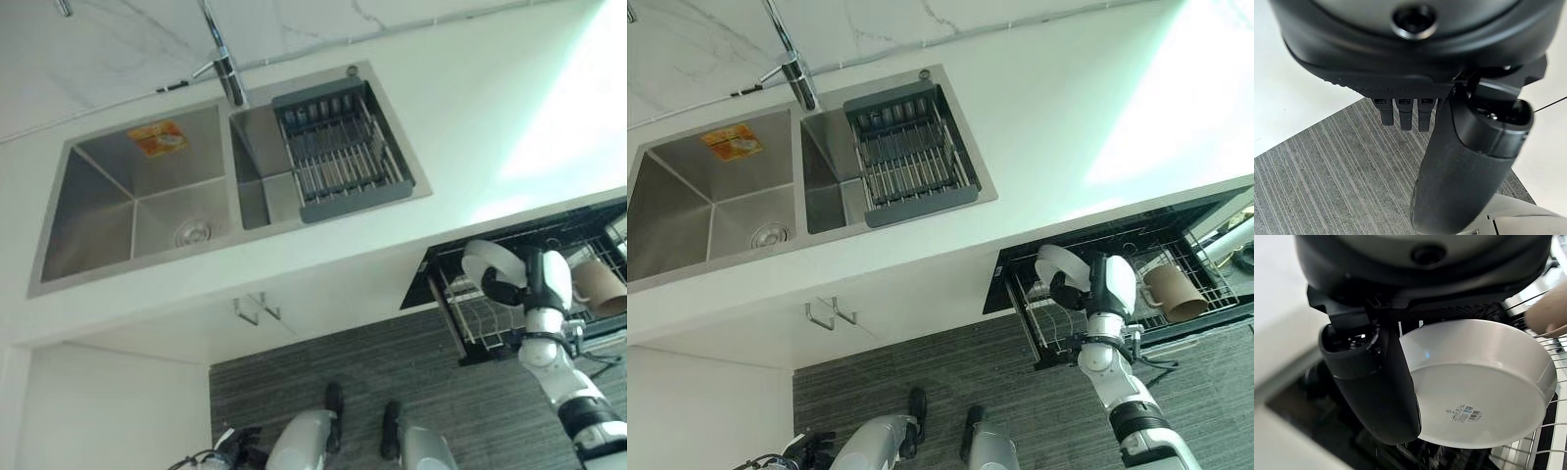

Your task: Place the dishes in the dishwasher.

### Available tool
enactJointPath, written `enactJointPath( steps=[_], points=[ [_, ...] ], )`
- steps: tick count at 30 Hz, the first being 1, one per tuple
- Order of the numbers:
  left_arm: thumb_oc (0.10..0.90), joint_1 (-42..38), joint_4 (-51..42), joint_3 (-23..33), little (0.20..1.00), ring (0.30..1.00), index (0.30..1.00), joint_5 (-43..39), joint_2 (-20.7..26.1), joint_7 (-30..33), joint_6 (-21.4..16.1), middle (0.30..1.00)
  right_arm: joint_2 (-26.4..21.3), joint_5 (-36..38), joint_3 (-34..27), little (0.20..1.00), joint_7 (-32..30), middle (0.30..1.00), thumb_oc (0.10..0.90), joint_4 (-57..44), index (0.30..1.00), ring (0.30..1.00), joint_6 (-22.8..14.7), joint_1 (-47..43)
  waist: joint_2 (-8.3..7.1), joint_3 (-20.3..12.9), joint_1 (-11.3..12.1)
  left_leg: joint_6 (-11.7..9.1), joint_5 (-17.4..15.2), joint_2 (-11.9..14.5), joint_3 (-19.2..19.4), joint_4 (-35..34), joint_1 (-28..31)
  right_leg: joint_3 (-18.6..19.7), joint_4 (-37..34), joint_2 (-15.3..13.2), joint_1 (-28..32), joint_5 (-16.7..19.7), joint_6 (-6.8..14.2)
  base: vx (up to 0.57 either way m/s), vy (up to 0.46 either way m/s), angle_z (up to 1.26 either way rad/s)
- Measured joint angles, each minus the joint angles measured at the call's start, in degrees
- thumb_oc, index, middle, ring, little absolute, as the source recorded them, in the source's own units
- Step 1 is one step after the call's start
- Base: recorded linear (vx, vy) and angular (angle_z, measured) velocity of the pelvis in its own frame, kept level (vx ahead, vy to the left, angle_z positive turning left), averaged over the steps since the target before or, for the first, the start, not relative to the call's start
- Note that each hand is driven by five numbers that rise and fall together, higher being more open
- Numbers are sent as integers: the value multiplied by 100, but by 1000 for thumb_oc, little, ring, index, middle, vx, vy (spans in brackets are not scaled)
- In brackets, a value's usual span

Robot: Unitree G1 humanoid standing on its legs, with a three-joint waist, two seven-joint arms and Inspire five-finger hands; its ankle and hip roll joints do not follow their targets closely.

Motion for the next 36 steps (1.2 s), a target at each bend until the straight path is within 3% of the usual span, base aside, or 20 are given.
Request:
enactJointPath(
  steps=[4,9,16,23,31,36],
  points=[
    [800,-145,-13,-14,900,900,900,-29,21,-2,-91,900,1,-374,103,300,-440,300,400,347,300,300,246,-291,-24,105,133,6,64,-3,-25,15,-161,-20,35,-4,-156,25,-12,-73,23,3],
    [800,-323,-116,-119,900,900,900,-466,35,1,-126,900,3,-643,179,300,-1017,300,400,544,300,300,836,-721,-35,364,151,21,107,-10,-11,10,-279,4,97,-12,-319,40,-14,-66,17,-1],
    [800,-815,-114,-213,900,900,900,-902,55,33,-139,900,-3,-600,240,300,-1806,300,400,1277,300,300,1441,-1503,12,795,166,8,225,4,-34,11,-634,-1,172,6,-699,107,-54,-83,-17,0],
    [800,-900,-103,-226,900,900,900,-926,54,43,-135,900,4,-111,189,300,-2311,300,400,1330,300,300,1975,-1538,31,807,169,10,231,5,-23,-14,-657,5,121,9,-710,122,-49,0,0,0],
    [800,-969,-124,-280,900,900,900,-1141,72,67,-128,900,-10,-86,194,300,-2518,300,400,1332,300,300,2191,-1868,57,820,126,21,272,24,82,-18,-838,121,174,24,-974,177,-53,-20,-5,-8],
    [800,-1115,-137,-437,900,900,900,-1355,63,133,-124,900,-28,393,186,300,-2811,300,400,1340,300,300,2399,-1995,165,877,134,31,301,20,98,-21,-931,140,167,26,-1072,227,-48,0,0,0]
  ],
)
